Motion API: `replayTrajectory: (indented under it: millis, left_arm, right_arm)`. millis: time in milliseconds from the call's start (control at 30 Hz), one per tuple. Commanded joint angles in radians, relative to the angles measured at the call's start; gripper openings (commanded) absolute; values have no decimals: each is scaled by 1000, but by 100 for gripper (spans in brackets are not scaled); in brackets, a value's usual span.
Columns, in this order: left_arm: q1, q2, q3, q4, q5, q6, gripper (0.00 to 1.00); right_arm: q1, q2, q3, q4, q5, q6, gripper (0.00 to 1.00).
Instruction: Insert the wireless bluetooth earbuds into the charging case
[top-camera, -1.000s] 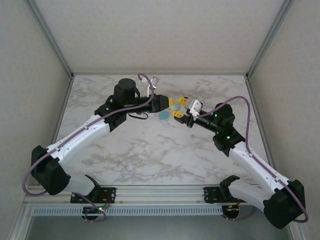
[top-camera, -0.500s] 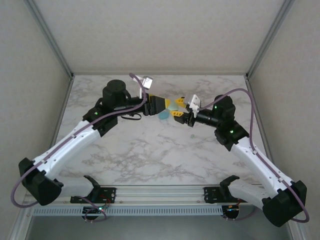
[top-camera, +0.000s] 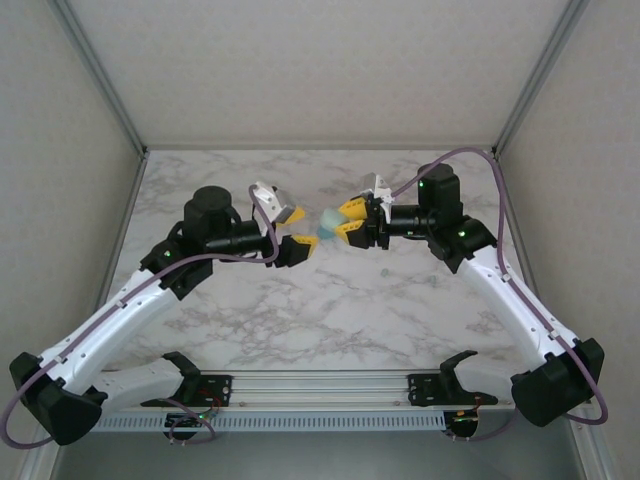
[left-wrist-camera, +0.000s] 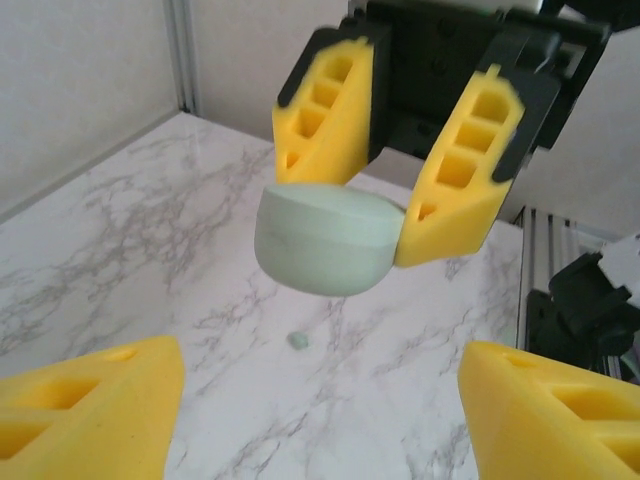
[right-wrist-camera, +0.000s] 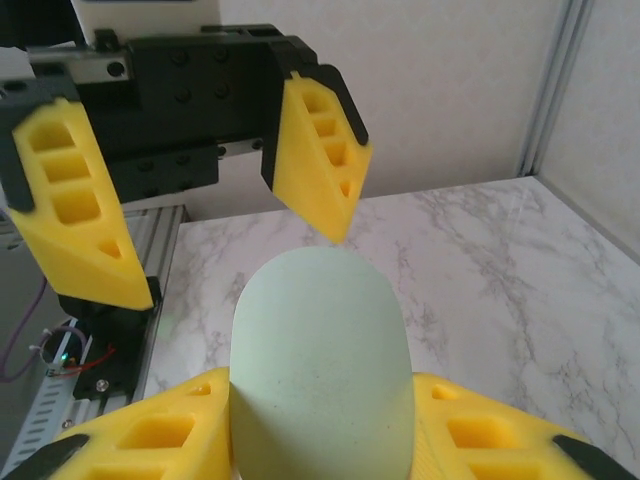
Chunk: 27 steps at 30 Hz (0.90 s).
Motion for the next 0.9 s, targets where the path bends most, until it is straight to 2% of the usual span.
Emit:
replayTrajectory:
  millis: [0, 267, 467, 867]
  left_arm:
    - [15, 5, 31, -4, 34, 55, 71]
    - [66, 69, 88, 36, 45, 12, 70]
    - [70, 80, 69, 75, 61, -13, 68]
    - [131, 34, -16, 87, 123, -45, 67]
  right_arm:
    - [0, -3, 22, 1, -13, 20, 37]
    - [0, -64, -8, -33, 63, 14, 37]
    - [-2, -84, -20, -68, 68, -3, 37]
    - [-2, 0, 75, -146, 35, -69, 36]
